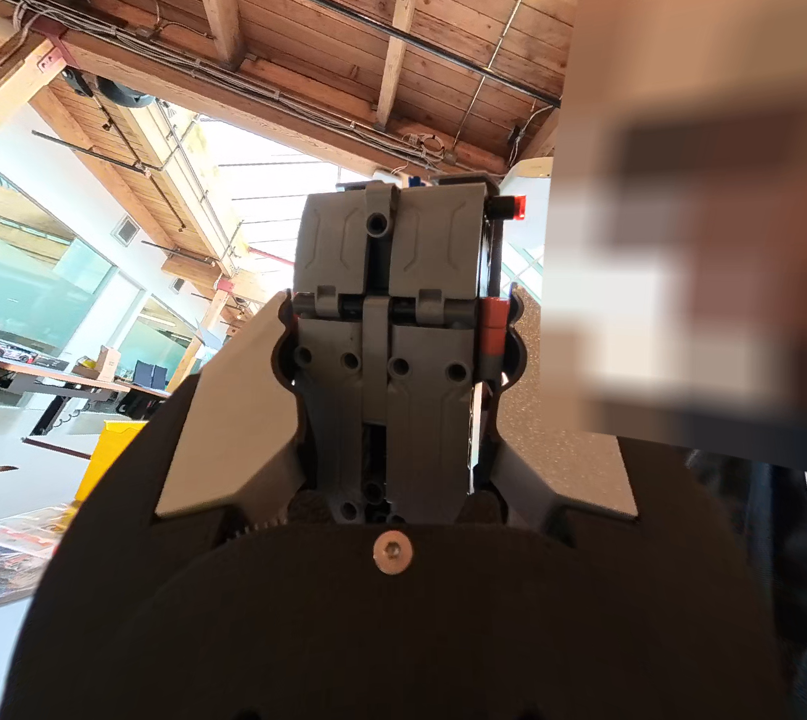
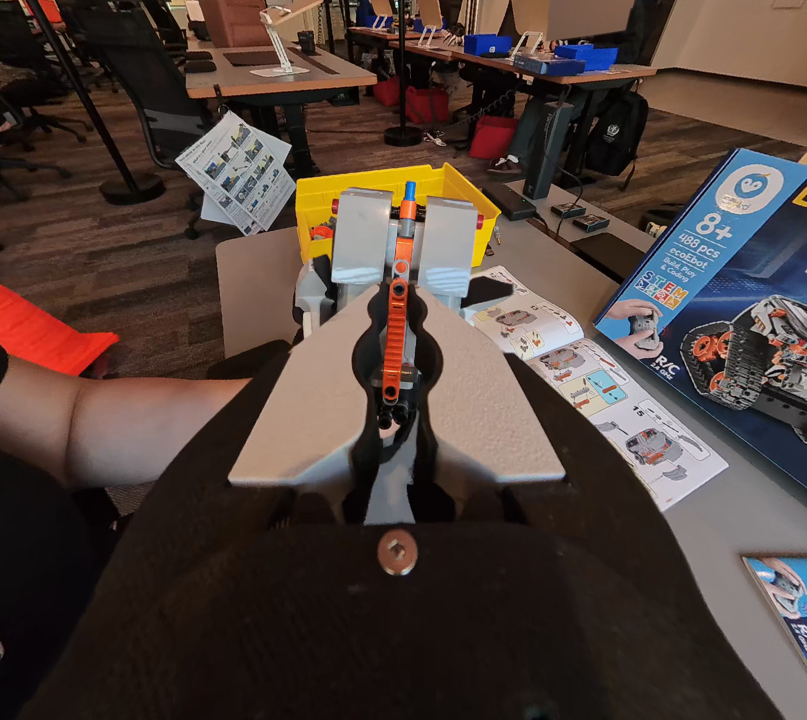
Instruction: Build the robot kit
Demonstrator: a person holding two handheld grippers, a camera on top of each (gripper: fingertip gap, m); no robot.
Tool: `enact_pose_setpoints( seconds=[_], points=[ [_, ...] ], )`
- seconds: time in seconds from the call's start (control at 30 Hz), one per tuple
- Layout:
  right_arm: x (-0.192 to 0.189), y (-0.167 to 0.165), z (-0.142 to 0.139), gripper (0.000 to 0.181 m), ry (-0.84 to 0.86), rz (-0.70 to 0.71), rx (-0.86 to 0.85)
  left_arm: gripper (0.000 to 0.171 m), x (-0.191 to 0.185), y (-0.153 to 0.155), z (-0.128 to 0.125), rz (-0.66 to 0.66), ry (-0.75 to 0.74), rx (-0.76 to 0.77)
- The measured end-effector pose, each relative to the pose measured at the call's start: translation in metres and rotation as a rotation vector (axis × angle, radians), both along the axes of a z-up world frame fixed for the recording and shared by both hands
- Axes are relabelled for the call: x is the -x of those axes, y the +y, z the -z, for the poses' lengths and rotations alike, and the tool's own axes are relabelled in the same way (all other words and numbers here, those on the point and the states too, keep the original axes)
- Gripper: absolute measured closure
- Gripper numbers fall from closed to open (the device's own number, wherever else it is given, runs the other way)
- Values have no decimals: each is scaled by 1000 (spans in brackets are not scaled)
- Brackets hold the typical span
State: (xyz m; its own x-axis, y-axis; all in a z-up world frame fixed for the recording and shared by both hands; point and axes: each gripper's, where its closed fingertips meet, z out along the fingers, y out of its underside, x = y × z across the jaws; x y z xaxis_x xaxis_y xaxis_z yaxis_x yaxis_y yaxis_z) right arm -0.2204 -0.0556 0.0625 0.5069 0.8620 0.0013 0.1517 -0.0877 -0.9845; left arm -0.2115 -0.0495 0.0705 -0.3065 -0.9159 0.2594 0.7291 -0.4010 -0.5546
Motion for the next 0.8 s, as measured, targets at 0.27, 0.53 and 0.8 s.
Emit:
enact_pose_setpoints(
  seconds=[0.27,0.53,0.8],
  points=[
    [-10,-4,-1,175,-56,0,-8,78,-25,-12,9,33,147,-38],
    [-16,7,5,175,37,-13,115,78,-24,0,12,152,123,107],
    [-25,24,23,175,164,-12,350,85,-17,29,22,221,82,303]
  ],
)
